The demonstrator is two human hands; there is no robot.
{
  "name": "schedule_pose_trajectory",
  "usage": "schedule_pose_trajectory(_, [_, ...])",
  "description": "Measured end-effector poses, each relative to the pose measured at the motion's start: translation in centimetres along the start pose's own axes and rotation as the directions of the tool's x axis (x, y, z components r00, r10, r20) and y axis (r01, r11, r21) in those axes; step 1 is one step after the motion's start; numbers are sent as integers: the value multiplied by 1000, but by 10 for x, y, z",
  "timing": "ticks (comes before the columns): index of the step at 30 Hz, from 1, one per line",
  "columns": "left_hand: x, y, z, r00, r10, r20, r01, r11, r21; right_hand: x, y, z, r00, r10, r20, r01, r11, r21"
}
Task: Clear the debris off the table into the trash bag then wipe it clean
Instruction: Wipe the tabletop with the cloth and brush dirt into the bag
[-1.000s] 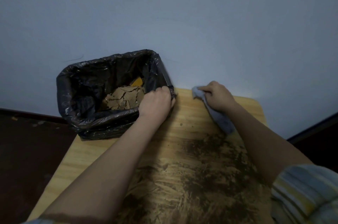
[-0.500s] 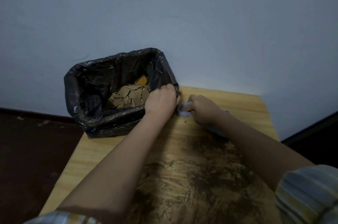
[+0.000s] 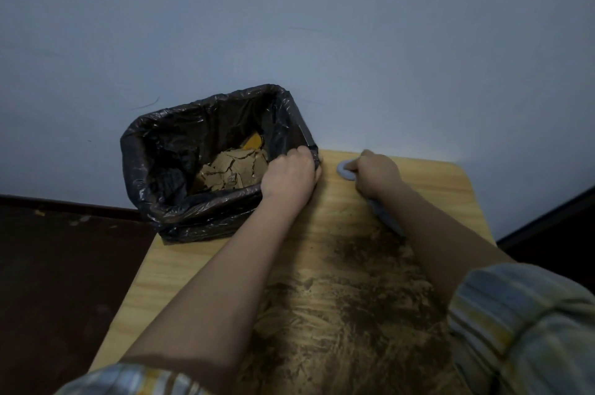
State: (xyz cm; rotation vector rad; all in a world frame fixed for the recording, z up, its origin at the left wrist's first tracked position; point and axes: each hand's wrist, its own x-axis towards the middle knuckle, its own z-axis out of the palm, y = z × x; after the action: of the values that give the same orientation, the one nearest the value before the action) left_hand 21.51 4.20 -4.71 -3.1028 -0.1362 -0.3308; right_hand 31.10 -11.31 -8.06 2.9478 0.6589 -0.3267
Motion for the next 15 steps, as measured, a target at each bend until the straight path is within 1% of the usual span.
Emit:
schedule_pose_trajectory(3, [0, -1, 1, 1000, 3, -2, -3, 1000, 7, -8, -13, 7, 996, -89, -23, 88, 996, -30])
schedule_pose_trajectory(6, [0, -1, -1, 1000, 7, -7, -7, 1000, 14, -25, -21, 8, 972, -233, -9, 232, 968, -92])
schedule_pose_trajectory(8, [-1, -1, -2, 1000, 4, -2, -4, 1000, 14, -40, -28, 9, 932, -358, 48, 362, 923, -131])
schedule_pose_trajectory(11, [-3, -1, -4, 1000, -3, 3, 3, 1000, -12, -59, -34, 3, 851, -512, 118, 522, 848, -87])
schedule_pose_trajectory(12, [-3, -1, -4, 1000, -5, 9, 5, 1000, -18, -62, -33, -2, 836, -535, 125, 544, 837, -61])
schedule_pose_trajectory(13, [-3, -1, -4, 1000, -4, 14, 4, 1000, -15, -63, -31, -7, 837, -536, 112, 542, 839, -35])
schedule_pose_trajectory(14, [-3, 0, -5, 1000, 0, 14, 0, 1000, -13, -63, -25, -13, 860, -505, 76, 507, 862, -15])
schedule_pose_trajectory(15, [-2, 0, -5, 1000, 2, 18, -2, 1000, -9, -60, -18, -19, 899, -438, 26, 438, 899, 1])
